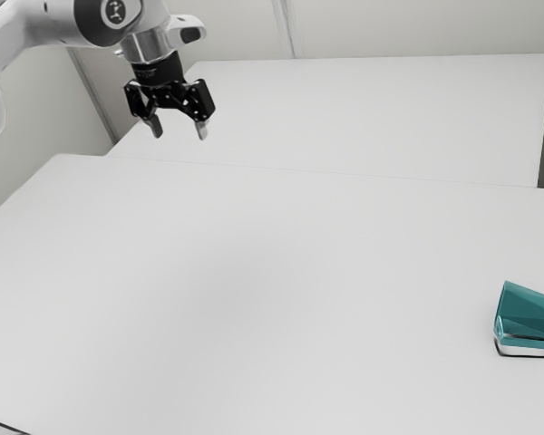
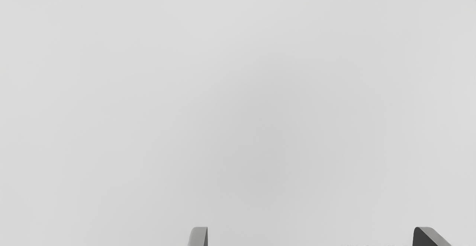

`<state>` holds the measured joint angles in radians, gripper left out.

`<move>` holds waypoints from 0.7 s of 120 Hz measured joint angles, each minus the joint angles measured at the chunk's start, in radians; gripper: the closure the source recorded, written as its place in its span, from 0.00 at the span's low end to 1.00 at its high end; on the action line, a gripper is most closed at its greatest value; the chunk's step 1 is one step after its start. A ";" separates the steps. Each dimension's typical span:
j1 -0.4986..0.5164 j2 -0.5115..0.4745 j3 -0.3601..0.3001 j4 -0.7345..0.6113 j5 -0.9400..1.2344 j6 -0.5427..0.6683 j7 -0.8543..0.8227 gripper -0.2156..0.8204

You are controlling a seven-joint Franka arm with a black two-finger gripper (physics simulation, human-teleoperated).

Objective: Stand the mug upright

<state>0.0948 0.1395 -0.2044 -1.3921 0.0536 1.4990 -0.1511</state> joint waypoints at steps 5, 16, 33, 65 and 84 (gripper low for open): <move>0.000 0.000 -0.002 0.000 0.001 0.000 -0.002 0.21; 0.000 -0.002 -0.003 0.000 0.003 0.000 -0.005 0.21; 0.001 -0.012 -0.002 -0.001 0.004 0.000 -0.010 0.21; 0.012 -0.062 -0.043 -0.115 -0.070 0.054 -0.022 0.21; 0.016 -0.083 -0.051 -0.254 -0.280 0.159 -0.024 0.21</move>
<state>0.1106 0.0563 -0.2553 -1.6465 -0.2267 1.6584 -0.1754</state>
